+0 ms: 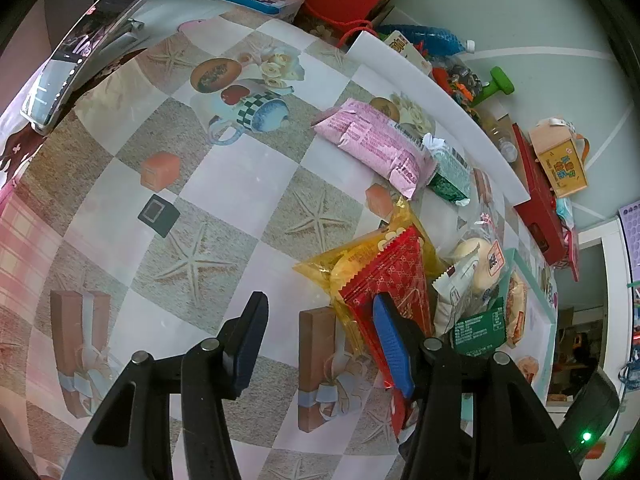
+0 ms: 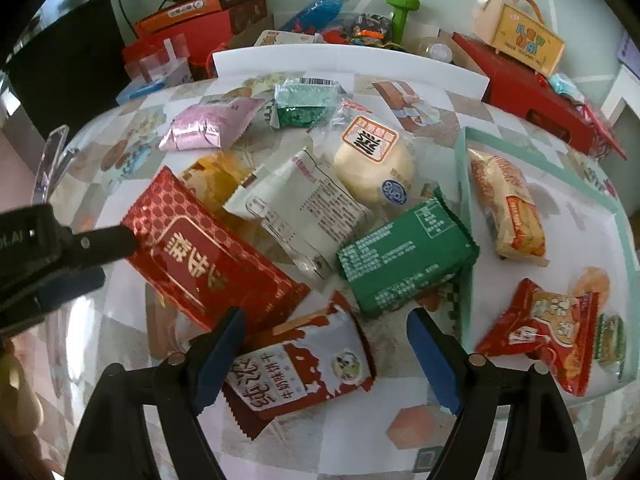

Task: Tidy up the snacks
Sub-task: 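Grasp the milk biscuit bag with the right tool while the left tool grasps the red sausage stick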

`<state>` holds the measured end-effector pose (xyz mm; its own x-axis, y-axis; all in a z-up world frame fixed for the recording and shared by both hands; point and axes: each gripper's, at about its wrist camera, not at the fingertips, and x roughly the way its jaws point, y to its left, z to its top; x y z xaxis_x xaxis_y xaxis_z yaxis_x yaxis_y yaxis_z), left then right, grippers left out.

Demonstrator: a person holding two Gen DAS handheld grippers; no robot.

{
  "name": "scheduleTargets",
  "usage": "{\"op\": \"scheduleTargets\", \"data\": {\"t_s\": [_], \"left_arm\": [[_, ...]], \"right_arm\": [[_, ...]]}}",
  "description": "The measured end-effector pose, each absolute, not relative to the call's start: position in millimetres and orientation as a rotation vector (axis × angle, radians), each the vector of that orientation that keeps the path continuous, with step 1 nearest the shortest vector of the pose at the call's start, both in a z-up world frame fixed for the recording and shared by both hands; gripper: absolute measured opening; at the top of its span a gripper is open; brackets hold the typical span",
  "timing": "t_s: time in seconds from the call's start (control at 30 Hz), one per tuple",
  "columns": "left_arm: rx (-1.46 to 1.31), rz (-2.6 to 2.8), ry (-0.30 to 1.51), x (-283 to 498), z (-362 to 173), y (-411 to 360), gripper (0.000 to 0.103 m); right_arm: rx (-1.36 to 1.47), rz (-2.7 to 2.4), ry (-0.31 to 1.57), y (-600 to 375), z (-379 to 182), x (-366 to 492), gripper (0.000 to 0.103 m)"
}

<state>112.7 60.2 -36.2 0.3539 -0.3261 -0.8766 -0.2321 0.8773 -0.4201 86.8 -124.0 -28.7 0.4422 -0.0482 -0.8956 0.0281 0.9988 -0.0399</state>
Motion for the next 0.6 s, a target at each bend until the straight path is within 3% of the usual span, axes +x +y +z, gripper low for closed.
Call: {"op": "scheduleTargets", "data": {"t_s": [0.53, 0.6], "left_arm": [[-0.538, -0.115, 1.251, 111.3, -39.1, 50.6, 0.056], [-0.535, -0.120, 1.252, 111.3, -39.5, 48.7, 0.056]], "right_arm": [[-0.094, -0.079, 1.177, -134.8, -38.0, 59.1, 0.084], [-0.097, -0.063, 1.185, -131.1, -40.7, 59.4, 0.076]]}}
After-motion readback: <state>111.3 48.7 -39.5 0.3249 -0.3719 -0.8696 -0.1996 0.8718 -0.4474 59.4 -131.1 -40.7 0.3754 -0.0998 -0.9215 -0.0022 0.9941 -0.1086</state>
